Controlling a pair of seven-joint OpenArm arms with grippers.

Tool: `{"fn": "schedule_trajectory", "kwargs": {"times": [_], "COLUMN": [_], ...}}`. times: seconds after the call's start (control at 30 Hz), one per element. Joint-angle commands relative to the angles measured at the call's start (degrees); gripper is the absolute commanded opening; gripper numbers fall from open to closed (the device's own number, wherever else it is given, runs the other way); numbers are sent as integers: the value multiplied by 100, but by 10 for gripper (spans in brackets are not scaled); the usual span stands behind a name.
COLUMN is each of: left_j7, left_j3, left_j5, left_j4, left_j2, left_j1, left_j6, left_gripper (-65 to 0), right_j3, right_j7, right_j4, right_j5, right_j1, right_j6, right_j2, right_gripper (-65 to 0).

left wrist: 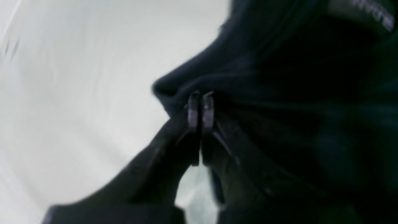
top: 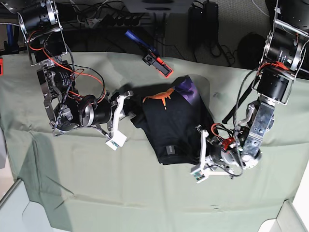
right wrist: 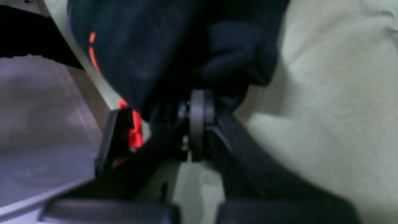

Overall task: Fold the T-shirt properly
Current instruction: 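Squeeze and square the folded bundle between both grippers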

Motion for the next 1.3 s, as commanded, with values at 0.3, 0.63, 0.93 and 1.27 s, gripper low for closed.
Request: {"fn": "schedule_trajectory", "kwargs": {"times": [0.3,0.63,0.93,1.27], "left_j7": [560,431,-2,-105], "left_j3": [-1139,-1174,-1174,-1174], "left_j5": [-1003,-1045,-925,-352], "left_j4": [931,981,979,968], "left_j2": [-686,-916,-568,68], "left_j1": [205,1427,1908,1576], "left_j6": [52,9,-323,-332], "left_gripper": [-650,-650,-650,-650], "right_j3": [748,750,664,662], "right_j7": [614,861,520,282], "right_j4": [96,96,96,96], "right_j5": [-435,-597,-70,173], "right_j1": [177,173,127,13], "right_j6": [494,494,494,496], "right_j2": [26,7,-42,-166], "right_gripper": [-650,-650,-650,-650]}}
